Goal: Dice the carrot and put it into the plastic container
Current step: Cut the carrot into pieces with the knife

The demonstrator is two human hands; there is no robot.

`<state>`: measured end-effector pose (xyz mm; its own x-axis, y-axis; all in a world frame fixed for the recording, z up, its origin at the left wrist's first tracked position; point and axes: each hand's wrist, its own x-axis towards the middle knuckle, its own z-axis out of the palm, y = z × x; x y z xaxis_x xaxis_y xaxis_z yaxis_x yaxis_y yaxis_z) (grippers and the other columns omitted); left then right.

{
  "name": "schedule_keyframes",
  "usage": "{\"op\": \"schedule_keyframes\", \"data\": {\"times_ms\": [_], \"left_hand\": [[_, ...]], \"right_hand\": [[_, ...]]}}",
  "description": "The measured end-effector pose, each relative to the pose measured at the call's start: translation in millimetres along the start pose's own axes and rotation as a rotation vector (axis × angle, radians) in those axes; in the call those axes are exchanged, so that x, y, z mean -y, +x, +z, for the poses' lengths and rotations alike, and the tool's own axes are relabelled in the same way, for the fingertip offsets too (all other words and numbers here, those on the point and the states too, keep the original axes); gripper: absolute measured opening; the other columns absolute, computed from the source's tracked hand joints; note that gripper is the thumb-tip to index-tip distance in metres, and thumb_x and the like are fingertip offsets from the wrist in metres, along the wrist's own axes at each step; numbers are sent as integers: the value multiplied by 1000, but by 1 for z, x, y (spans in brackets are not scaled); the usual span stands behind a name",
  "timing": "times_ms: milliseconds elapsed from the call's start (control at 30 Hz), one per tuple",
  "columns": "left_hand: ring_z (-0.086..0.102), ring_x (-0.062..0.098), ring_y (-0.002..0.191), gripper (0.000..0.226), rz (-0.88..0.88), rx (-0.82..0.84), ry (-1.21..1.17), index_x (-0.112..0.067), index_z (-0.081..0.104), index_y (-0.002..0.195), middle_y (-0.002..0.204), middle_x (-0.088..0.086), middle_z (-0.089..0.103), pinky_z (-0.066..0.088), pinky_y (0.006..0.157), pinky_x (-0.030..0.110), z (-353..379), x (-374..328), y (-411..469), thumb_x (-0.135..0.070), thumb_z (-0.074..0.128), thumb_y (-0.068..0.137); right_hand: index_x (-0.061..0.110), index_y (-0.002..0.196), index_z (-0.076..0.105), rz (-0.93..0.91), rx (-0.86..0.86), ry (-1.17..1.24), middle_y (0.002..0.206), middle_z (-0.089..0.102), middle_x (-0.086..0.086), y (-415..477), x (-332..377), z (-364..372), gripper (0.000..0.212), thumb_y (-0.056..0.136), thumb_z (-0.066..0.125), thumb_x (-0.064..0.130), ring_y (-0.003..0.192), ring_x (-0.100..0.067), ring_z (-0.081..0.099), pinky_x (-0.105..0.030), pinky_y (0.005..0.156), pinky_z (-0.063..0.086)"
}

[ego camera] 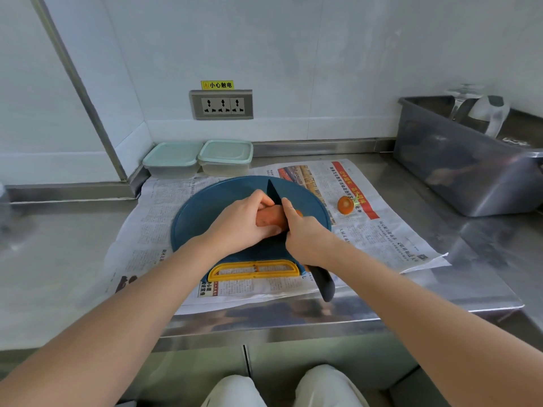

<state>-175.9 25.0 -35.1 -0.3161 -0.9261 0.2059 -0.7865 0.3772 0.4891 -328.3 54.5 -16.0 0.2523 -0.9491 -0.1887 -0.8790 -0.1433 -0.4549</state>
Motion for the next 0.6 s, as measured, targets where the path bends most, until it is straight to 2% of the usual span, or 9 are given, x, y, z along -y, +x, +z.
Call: {"op": "schedule_keyframes", "data": {"times_ms": [167,233,267,300,367,400,467,533,600], "left_hand": [[60,12,91,43,-8,-9,17,-26,47,107,107,-6,62,53,79,37,-1,-1,-1,-46,72,78],[60,12,93,44,-7,-15,31,-26,46,108,109,-6,60,52,79,37,0,-1,-2,-47,71,78],[60,13,95,46,-5,-18,40,-26,46,110,111,-6,60,52,80,38,0,0,-3,-48,71,78],[60,14,97,47,0,-22,49,-27,45,111,113,-6,60,51,80,39,1,0,-3,-49,70,78],[60,16,101,48,10,-31,60,-29,44,113,116,-4,60,51,81,40,2,0,-4,-49,70,78],[59,17,102,48,12,-33,64,-30,43,114,117,-3,60,51,82,40,2,0,-5,-48,70,78],[57,17,106,47,17,-27,75,-36,42,117,121,-3,59,50,85,37,2,-2,-6,-46,70,80],[55,18,108,46,21,-22,89,-39,42,119,122,-3,57,49,85,34,2,-3,-8,-44,69,82],[55,19,107,46,28,-26,107,-40,42,122,120,-2,56,47,83,31,2,-4,-9,-43,67,83]], "right_hand": [[25,152,-11,-1,-4,47,76,45,-3,-1,-1,-4,76,98,41,10,61,-11,50,-20,48,40],[22,152,-2,40,0,126,81,51,-6,-2,-5,-7,72,97,42,10,60,-13,52,-22,48,43],[17,150,9,77,-7,199,83,54,-8,-2,-8,-11,66,95,45,10,57,-13,53,-22,47,44],[11,144,23,122,-5,291,82,57,-10,-2,-10,-17,58,93,49,9,54,-14,53,-23,47,46],[1,119,48,189,35,453,70,58,-10,-4,-15,-27,31,90,57,8,48,-15,51,-23,49,49],[0,104,53,204,64,487,64,56,-9,-6,-17,-29,17,90,59,8,47,-15,50,-23,50,50],[1,89,52,224,121,487,60,54,-9,-10,-21,-28,11,91,58,10,47,-16,49,-24,51,48],[0,91,51,259,166,481,58,55,-9,-12,-24,-24,12,94,53,12,45,-18,49,-27,51,48],[2,90,51,281,160,471,52,55,-7,-13,-27,-24,15,97,49,15,38,-16,48,-24,44,46]]}}
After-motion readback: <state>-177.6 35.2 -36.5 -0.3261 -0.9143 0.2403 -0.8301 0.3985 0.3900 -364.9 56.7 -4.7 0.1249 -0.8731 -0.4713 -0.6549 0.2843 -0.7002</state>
